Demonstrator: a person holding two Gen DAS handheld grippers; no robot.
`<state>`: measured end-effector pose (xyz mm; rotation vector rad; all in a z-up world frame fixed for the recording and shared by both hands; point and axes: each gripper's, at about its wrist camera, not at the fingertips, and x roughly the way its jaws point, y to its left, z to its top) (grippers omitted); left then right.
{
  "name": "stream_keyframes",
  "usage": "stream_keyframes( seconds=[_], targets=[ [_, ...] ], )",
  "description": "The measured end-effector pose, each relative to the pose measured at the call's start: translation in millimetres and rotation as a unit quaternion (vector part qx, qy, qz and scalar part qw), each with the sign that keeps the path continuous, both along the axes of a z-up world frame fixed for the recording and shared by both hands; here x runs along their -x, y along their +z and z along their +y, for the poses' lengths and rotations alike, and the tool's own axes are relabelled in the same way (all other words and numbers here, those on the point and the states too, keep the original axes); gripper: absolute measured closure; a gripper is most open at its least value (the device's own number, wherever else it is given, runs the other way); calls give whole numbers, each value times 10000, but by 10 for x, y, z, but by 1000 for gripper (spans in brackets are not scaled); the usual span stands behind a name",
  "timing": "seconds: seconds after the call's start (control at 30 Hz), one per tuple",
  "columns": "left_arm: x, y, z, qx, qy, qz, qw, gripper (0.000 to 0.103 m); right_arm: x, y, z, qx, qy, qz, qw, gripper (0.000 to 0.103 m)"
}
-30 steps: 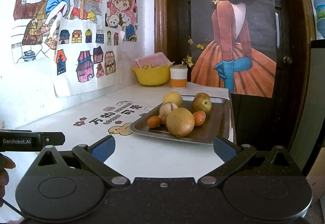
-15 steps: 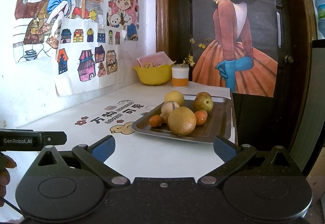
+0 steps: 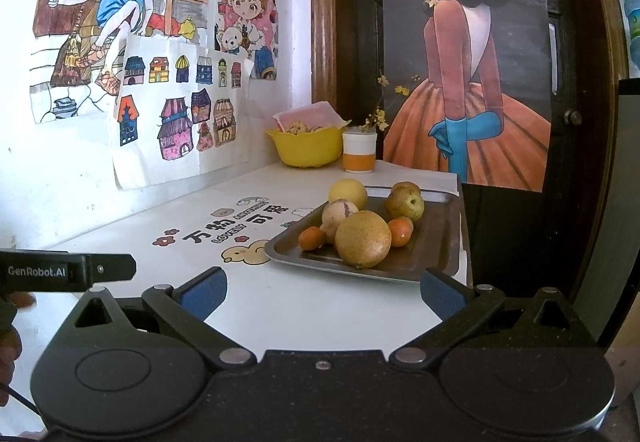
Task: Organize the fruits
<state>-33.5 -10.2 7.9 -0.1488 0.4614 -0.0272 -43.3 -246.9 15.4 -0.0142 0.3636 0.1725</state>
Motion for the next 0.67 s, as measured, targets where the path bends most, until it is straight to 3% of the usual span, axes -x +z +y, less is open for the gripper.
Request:
stream_keyframes(
  seconds=[0.67],
  targets=[
    [46,14,-38,-33,-35,-98,9999,1,-17,-11,-27,9,63,17,10000,1]
  ],
)
